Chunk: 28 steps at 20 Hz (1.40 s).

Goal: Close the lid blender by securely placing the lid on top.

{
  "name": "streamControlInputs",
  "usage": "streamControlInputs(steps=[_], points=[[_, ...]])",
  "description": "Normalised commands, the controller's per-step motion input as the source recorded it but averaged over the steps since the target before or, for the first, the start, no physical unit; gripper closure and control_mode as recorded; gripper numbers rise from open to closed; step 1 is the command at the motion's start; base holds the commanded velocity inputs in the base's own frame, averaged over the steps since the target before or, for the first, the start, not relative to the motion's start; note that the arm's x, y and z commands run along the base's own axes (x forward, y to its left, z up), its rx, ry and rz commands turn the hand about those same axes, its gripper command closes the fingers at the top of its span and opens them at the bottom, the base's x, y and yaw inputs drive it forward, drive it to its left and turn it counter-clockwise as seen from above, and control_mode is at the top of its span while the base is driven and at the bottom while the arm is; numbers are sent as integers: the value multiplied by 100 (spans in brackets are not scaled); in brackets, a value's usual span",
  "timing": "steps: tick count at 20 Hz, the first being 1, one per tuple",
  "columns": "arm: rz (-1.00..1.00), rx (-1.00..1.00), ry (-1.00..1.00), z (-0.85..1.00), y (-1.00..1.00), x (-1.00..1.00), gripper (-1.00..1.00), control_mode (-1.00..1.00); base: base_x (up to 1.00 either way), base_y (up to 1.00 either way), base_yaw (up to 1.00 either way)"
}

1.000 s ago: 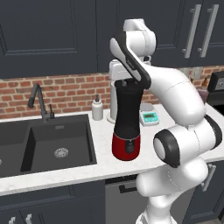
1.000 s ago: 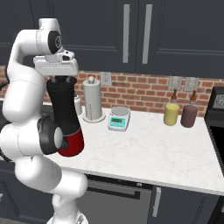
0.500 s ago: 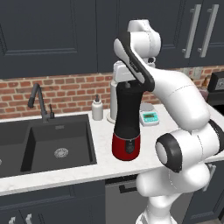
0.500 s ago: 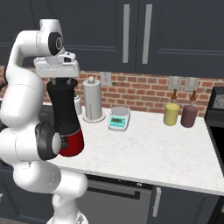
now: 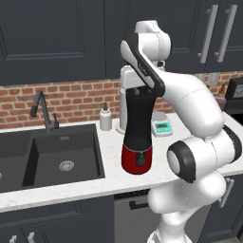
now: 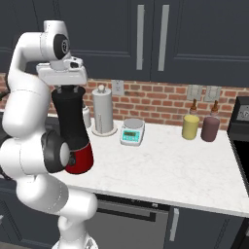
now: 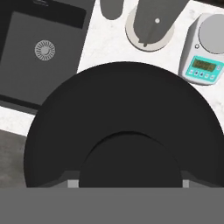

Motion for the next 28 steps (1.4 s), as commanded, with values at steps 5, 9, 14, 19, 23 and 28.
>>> streamControlInputs(steps=[5, 9, 14, 19, 23, 28], points=[[6, 0, 2, -10, 12, 4, 100, -100, 0, 0, 0], [6, 0, 3, -28, 5, 0, 100, -100, 0, 0, 0], [5, 0, 3, -35, 0, 0, -100, -100, 0, 0, 0], [5, 0, 0, -7, 0, 0, -100, -100, 0, 0, 0], [6, 0, 0, 0, 0, 0, -100, -100, 0, 0, 0], [3, 0, -1, 15, 3, 0, -100, -100, 0, 0, 0]])
